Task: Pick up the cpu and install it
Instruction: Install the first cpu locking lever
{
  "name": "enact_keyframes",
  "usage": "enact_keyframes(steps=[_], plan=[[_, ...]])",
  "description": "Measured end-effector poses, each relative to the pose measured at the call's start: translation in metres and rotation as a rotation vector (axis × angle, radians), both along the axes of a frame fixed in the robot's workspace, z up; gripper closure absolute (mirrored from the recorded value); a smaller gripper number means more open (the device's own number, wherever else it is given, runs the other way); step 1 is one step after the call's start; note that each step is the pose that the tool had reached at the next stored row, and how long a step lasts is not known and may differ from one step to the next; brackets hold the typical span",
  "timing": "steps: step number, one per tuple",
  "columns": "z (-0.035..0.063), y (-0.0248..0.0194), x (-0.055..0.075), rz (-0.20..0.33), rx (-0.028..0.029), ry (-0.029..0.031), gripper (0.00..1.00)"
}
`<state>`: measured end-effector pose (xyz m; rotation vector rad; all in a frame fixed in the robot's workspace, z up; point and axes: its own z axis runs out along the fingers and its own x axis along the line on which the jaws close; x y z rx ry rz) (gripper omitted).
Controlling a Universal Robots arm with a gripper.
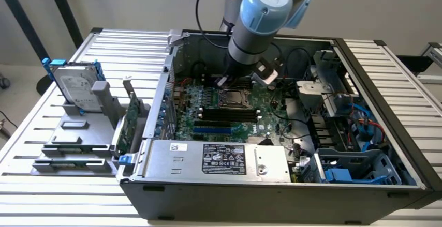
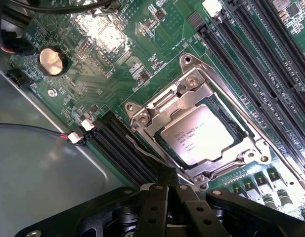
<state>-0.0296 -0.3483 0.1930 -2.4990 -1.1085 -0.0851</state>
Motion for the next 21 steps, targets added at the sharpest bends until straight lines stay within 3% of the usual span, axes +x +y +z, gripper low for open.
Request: enact_keyframes(steps=[11, 21], plan=[[-0.0011, 0.0000, 0.0068, -0.002, -0.0099, 0.0095, 0.89], [-0.0013, 0.0012, 0.0045, -0.002, -0.0100, 0.0099, 0.89]])
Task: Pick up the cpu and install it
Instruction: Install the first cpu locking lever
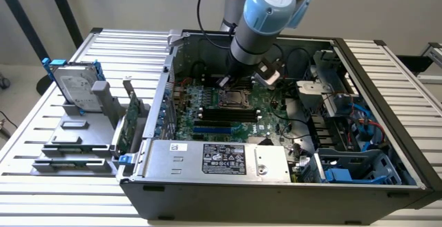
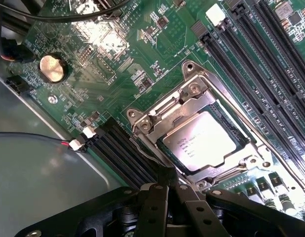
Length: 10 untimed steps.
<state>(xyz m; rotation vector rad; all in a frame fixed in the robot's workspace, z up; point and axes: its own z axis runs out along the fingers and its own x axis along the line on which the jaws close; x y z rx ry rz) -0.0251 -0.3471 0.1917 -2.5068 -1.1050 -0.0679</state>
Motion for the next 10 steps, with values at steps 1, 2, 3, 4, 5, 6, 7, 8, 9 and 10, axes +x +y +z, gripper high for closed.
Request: enact_keyframes(steps=[1, 2, 3, 4, 5, 6, 7, 8, 9, 10], plan=[[0.0001, 0.0007, -0.0002, 0.000, -0.0003, 0.0001, 0.89], [0.0002, 0.0016, -0.0003, 0.000, -0.0007, 0.0002, 0.89], [0.0002, 0.0027, -0.0003, 0.000, -0.0005, 0.0002, 0.89], [0.0000, 0.0039, -0.0003, 0.000, 0.0005, -0.0001, 0.89], [-0.0002, 0.0052, -0.0002, 0.000, 0.0011, -0.0004, 0.89], [-0.0002, 0.0058, -0.0002, 0.000, 0.0006, -0.0003, 0.89], [-0.0001, 0.0059, -0.0002, 0.000, 0.0004, -0.0002, 0.89], [-0.0001, 0.0059, -0.0002, 0.000, 0.0004, -0.0001, 0.89], [-0.0001, 0.0059, -0.0003, 0.000, 0.0003, -0.0001, 0.89], [0.0000, 0.0059, -0.0003, 0.000, 0.0002, -0.0001, 0.89]])
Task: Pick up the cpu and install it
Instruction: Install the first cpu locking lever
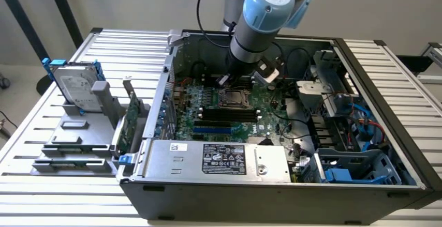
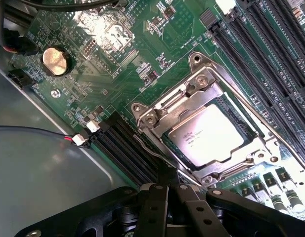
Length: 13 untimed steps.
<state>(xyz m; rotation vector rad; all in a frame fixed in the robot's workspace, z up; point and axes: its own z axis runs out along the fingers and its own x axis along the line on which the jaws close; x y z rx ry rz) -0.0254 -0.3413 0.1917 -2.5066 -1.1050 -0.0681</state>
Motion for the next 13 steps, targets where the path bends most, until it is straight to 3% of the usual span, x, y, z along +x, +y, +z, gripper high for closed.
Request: enact_keyframes(steps=[13], plan=[[0.0015, -0.0021, -0.0008, 0.000, 0.0002, 0.0015, 0.89]])
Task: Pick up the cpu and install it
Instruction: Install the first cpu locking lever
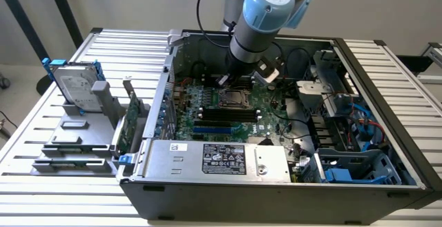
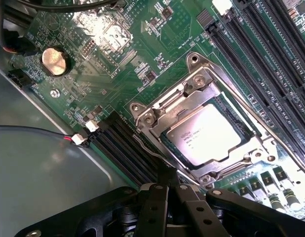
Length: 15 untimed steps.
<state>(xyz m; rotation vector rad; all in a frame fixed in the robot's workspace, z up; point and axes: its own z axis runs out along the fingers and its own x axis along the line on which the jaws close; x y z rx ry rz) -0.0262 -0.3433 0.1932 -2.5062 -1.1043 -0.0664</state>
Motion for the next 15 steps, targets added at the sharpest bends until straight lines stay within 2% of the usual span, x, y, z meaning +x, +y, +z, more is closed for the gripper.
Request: enact_keyframes(steps=[15], plan=[[0.0000, -0.0008, 0.0033, 0.000, -0.0003, 0.0020, 0.89]])
